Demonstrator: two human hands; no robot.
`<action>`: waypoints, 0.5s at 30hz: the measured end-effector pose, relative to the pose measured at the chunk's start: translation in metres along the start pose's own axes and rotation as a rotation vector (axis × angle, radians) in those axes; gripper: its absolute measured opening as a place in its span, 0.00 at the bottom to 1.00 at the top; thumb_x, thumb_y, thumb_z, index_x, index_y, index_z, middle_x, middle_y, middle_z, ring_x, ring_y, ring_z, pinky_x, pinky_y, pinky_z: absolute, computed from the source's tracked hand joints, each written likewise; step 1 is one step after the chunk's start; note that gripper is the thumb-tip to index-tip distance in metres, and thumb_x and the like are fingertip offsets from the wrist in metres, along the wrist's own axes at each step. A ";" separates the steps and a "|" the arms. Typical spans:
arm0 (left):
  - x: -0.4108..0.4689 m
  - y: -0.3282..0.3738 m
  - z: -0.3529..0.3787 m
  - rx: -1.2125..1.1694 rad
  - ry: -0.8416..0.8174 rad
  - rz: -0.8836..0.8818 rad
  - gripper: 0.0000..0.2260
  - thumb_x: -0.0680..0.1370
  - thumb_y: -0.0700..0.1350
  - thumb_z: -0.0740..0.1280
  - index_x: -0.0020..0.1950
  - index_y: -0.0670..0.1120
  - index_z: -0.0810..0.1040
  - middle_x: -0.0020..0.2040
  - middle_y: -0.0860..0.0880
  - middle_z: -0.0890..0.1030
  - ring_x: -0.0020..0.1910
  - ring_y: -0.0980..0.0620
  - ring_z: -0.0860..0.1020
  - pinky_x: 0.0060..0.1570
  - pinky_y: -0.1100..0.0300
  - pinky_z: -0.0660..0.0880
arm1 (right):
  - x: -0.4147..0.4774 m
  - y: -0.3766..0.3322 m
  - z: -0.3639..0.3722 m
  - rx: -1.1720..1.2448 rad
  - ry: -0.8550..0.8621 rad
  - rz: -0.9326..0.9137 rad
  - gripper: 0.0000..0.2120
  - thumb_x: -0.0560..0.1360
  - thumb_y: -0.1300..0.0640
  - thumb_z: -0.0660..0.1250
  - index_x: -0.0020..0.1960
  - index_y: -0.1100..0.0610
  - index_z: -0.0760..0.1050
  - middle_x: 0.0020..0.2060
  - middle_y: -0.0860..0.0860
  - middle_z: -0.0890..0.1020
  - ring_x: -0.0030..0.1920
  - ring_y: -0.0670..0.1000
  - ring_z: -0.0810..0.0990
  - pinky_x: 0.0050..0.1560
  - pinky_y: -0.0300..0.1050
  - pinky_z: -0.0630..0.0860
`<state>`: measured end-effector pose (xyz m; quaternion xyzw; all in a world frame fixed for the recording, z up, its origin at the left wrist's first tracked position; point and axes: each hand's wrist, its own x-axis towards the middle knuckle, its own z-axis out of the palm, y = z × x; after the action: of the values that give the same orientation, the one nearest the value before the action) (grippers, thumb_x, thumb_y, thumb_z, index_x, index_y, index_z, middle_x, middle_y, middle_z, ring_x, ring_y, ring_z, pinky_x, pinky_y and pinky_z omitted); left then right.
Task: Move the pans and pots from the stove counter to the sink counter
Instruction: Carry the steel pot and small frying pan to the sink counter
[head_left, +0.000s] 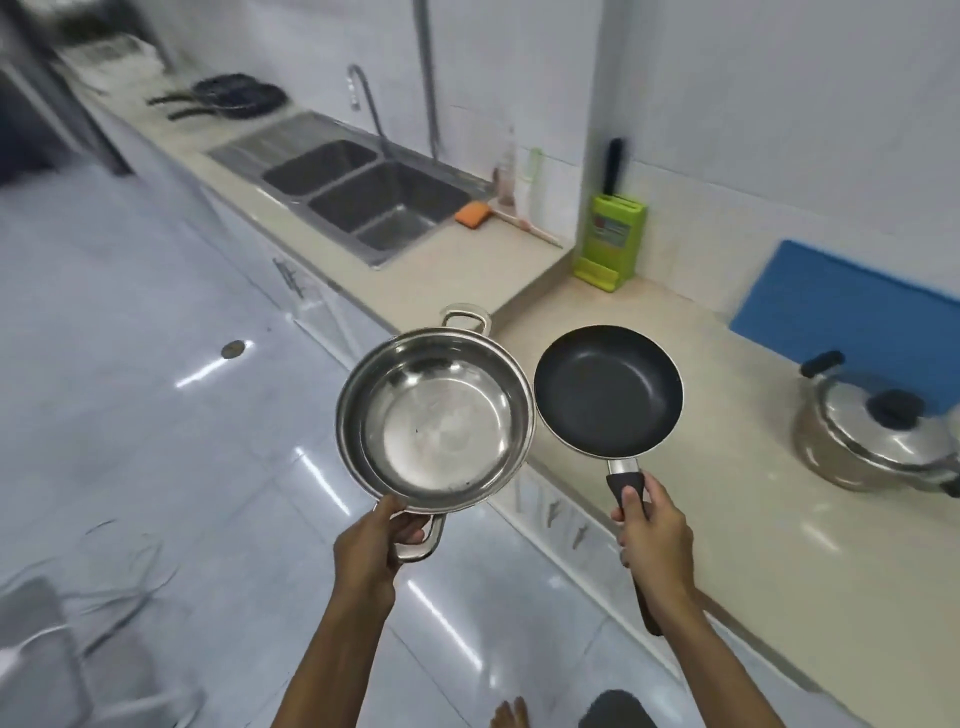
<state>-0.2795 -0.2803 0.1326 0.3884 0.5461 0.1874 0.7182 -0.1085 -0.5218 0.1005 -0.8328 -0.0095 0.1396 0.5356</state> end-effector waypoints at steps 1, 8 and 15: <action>0.007 0.012 -0.015 -0.017 0.012 0.010 0.14 0.68 0.42 0.77 0.50 0.37 0.83 0.44 0.38 0.88 0.34 0.49 0.85 0.42 0.56 0.78 | 0.003 -0.015 0.019 0.003 -0.031 -0.022 0.16 0.84 0.55 0.60 0.70 0.50 0.73 0.42 0.53 0.84 0.38 0.53 0.82 0.35 0.48 0.80; 0.064 0.077 -0.088 -0.154 0.178 0.066 0.14 0.68 0.43 0.76 0.50 0.37 0.84 0.43 0.39 0.88 0.38 0.48 0.87 0.40 0.56 0.78 | 0.042 -0.098 0.143 -0.036 -0.229 -0.104 0.14 0.83 0.57 0.60 0.68 0.53 0.75 0.38 0.53 0.84 0.32 0.53 0.79 0.36 0.52 0.79; 0.166 0.149 -0.125 -0.268 0.314 0.091 0.13 0.66 0.42 0.77 0.47 0.37 0.85 0.40 0.39 0.88 0.39 0.45 0.88 0.38 0.56 0.81 | 0.106 -0.168 0.273 -0.035 -0.348 -0.160 0.11 0.82 0.56 0.60 0.61 0.51 0.78 0.36 0.53 0.84 0.29 0.50 0.77 0.24 0.43 0.74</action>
<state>-0.3179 -0.0278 0.1273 0.2795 0.6035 0.3488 0.6604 -0.0503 -0.1893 0.1217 -0.8017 -0.1707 0.2382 0.5209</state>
